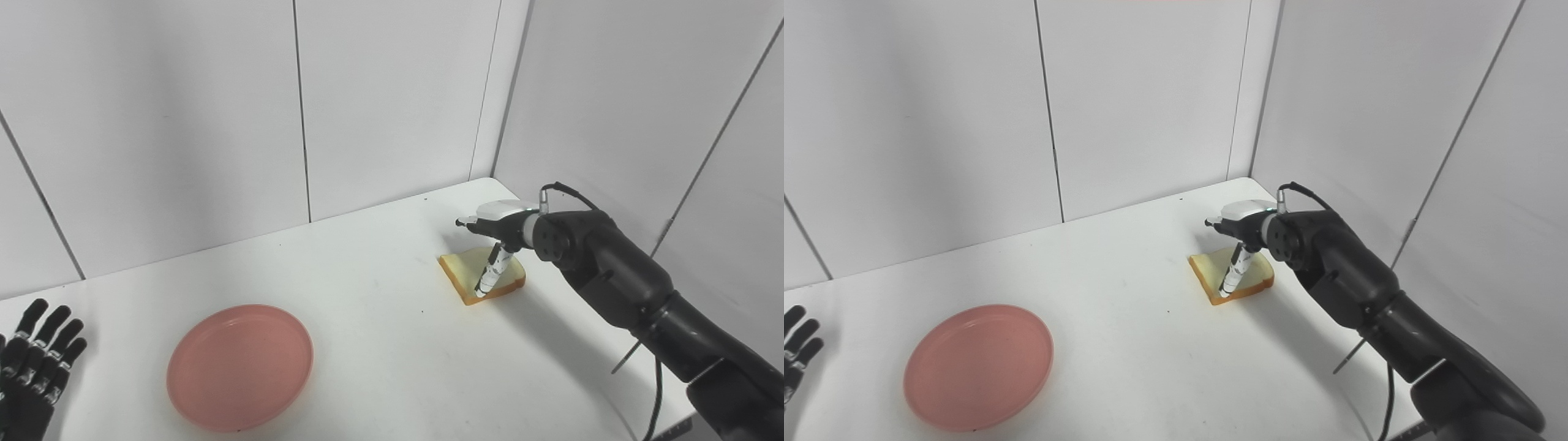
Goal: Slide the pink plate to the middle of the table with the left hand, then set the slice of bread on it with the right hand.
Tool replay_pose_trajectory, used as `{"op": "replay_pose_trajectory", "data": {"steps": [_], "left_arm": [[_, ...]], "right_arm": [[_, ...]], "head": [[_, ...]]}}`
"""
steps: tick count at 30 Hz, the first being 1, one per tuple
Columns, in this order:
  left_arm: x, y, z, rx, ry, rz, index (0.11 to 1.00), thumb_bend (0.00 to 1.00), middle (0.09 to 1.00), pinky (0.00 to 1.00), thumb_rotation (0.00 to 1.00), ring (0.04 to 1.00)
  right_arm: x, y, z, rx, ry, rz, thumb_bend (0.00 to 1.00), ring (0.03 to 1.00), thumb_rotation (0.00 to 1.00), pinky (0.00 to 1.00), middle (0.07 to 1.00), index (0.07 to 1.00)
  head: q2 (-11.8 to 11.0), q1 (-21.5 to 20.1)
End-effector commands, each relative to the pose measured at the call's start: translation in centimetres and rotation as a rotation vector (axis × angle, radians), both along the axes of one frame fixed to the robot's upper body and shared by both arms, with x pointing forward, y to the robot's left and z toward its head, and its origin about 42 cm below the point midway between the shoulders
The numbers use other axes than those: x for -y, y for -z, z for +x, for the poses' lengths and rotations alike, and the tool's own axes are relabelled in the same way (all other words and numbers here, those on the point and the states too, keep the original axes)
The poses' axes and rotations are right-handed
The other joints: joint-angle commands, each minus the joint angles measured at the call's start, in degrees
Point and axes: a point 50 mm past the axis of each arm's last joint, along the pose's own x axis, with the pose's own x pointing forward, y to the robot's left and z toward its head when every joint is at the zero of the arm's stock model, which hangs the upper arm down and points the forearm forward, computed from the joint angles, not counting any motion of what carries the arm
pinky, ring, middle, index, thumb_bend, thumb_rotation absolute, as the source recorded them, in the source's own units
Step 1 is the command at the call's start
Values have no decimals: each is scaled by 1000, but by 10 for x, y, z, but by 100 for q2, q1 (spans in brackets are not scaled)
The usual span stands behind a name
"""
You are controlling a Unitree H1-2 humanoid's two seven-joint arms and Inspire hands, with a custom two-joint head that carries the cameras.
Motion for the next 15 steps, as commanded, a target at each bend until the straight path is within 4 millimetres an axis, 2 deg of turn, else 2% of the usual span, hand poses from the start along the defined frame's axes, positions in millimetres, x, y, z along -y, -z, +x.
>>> {"op": "replay_pose_trajectory", "data": {"steps": [1,7,15], "left_arm": [[1,-24,7,77,14,5,970,584,969,985,1000,966],[1,-27,5,81,17,9,970,568,969,992,1000,968],[2,-30,2,76,14,0,979,560,979,1000,1000,978]], "right_arm": [[6,-24,7,100,-33,-75,1000,1000,325,941,1000,1000],[9,-21,13,101,-74,-149,1000,1000,347,997,1000,1000],[13,-18,19,70,-68,-169,1000,1000,353,982,1000,1000]], "head": [[22,15],[50,21],[93,32]]}}
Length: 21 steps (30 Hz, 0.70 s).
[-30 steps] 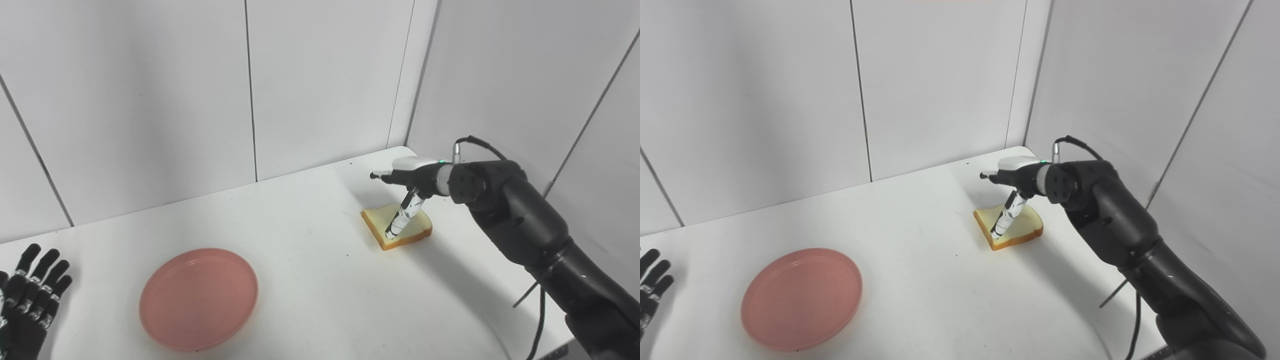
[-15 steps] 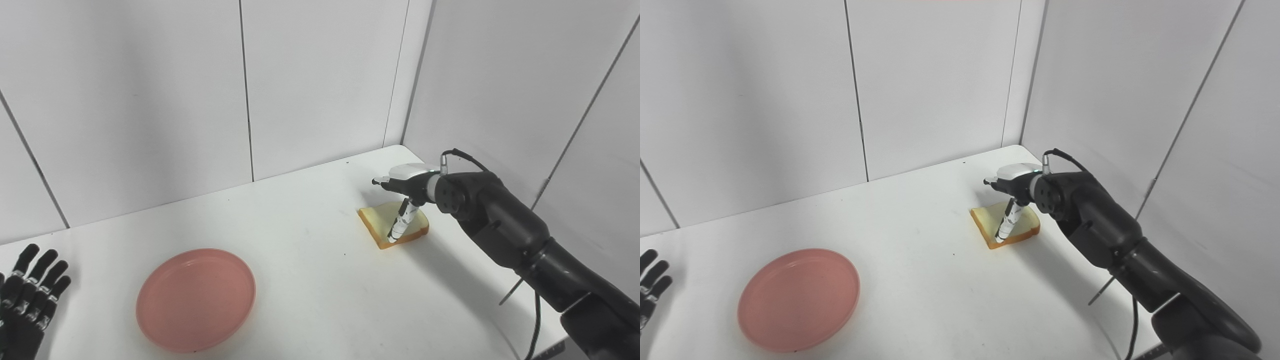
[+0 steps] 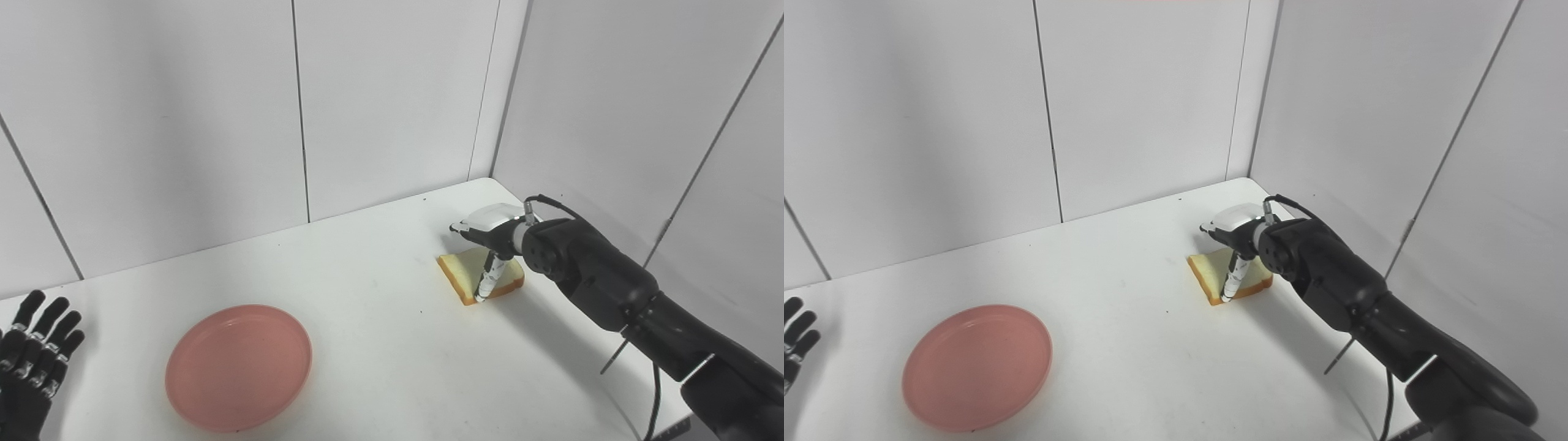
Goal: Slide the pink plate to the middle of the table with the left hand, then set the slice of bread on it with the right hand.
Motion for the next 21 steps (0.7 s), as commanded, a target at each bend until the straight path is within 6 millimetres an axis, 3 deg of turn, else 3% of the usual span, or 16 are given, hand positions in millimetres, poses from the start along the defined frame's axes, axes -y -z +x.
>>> {"op": "replay_pose_trajectory", "data": {"steps": [1,12,21], "left_arm": [[0,-22,4,64,3,-3,979,560,979,1000,1000,978],[1,-26,2,62,-6,6,971,557,972,989,1000,970],[1,-28,0,62,-10,8,970,557,973,981,1000,972]], "right_arm": [[6,-33,5,68,-18,-55,1000,1000,350,984,1000,1000],[5,-22,12,10,24,-11,1000,1000,312,996,1000,1000],[6,-8,13,-27,41,-8,1000,1000,376,980,1000,1000]], "head": [[21,7],[67,26],[117,43]]}}
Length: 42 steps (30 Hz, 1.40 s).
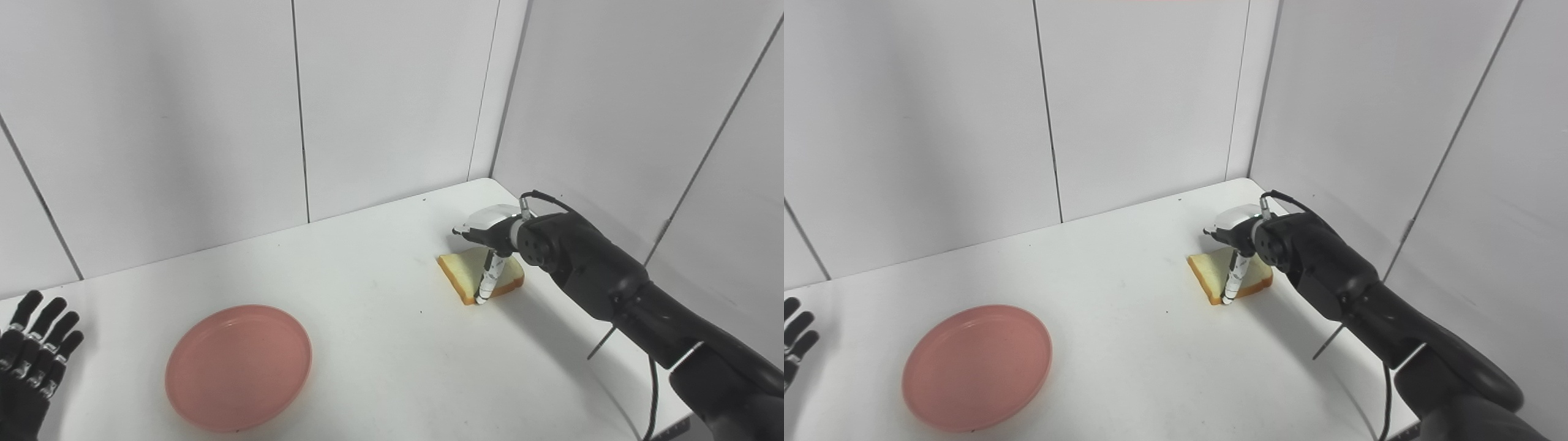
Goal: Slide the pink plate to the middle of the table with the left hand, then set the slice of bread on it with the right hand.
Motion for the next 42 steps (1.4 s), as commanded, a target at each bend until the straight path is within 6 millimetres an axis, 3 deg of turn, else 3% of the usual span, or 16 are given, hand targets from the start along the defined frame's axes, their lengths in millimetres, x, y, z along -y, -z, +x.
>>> {"op": "replay_pose_trajectory", "data": {"steps": [1,5,10,16,22,24,27,30,31,33,36,37,42], "left_arm": [[0,-22,3,71,1,9,969,557,972,978,1000,971],[1,-24,2,70,0,14,968,554,970,975,1000,969],[0,-24,2,71,6,13,973,558,973,979,1000,970],[1,-26,1,69,4,14,977,560,976,981,1000,973],[1,-27,2,73,3,13,972,552,974,980,1000,972],[1,-27,1,74,5,14,976,554,976,981,1000,974],[1,-27,1,74,6,16,976,555,975,981,1000,972],[2,-28,0,71,2,25,976,568,972,976,1000,967],[2,-28,0,69,2,21,974,567,972,975,1000,967],[2,-28,0,66,3,14,976,561,973,976,1000,968],[3,-28,0,63,3,13,978,560,975,979,1000,970],[3,-28,0,63,3,14,981,562,976,983,1000,971],[3,-27,1,67,6,13,980,565,978,988,1000,972]], "right_arm": [[1,-12,3,34,12,3,1000,1000,360,967,1000,1000],[-3,-11,2,18,10,27,1000,1000,347,973,1000,1000],[-7,-9,3,2,21,34,1000,996,308,852,1000,1000],[-9,-10,1,-20,8,44,1000,980,273,849,999,1000],[-17,-10,-5,-3,-43,101,1000,900,188,760,955,973],[-20,-8,-4,-2,-47,98,1000,851,170,679,927,955],[-23,-6,-2,5,-44,101,1000,831,149,665,904,929],[-24,-4,-1,39,-60,119,1000,734,120,568,810,886],[-23,-3,0,49,-71,127,994,743,89,602,798,843],[-22,-2,1,68,-89,139,932,755,38,672,778,780],[-19,1,3,105,-97,145,754,655,3,600,667,654],[-18,2,4,119,-97,142,601,574,1,528,559,536],[-18,8,7,190,-108,123,523,459,0,444,519,475]], "head": [[17,10],[26,4],[62,20],[85,24],[97,20],[114,39],[119,49],[119,58],[119,58],[114,67],[106,87],[106,87],[82,95]]}}
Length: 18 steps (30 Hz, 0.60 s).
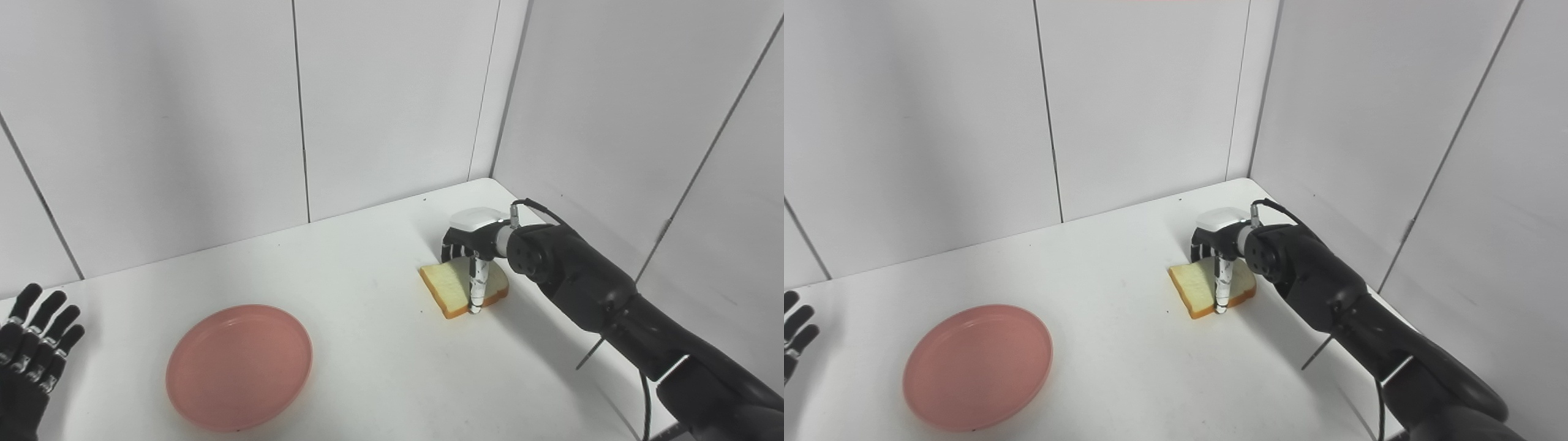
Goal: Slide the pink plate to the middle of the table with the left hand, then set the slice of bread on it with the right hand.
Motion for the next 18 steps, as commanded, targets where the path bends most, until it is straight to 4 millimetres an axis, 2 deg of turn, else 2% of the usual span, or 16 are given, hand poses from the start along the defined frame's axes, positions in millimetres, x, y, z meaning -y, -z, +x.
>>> {"op": "replay_pose_trajectory", "data": {"steps": [1,8,12,18], "left_arm": [[0,-16,5,56,5,4,978,567,977,988,1000,972],[1,-15,5,52,0,6,969,576,970,980,1000,967],[3,-14,5,45,5,-5,967,580,968,981,1000,964],[7,-10,6,49,10,-1,983,576,976,994,1000,970]], "right_arm": [[-1,-7,2,49,-27,-23,521,440,0,424,513,478],[-5,-10,4,85,-46,-13,519,430,0,452,514,479],[-11,-20,4,116,-62,-1,519,435,0,463,514,475],[-24,-42,3,176,-91,20,518,403,0,401,491,505]], "head": [[-5,21],[-50,68],[-108,148],[-238,326]]}}
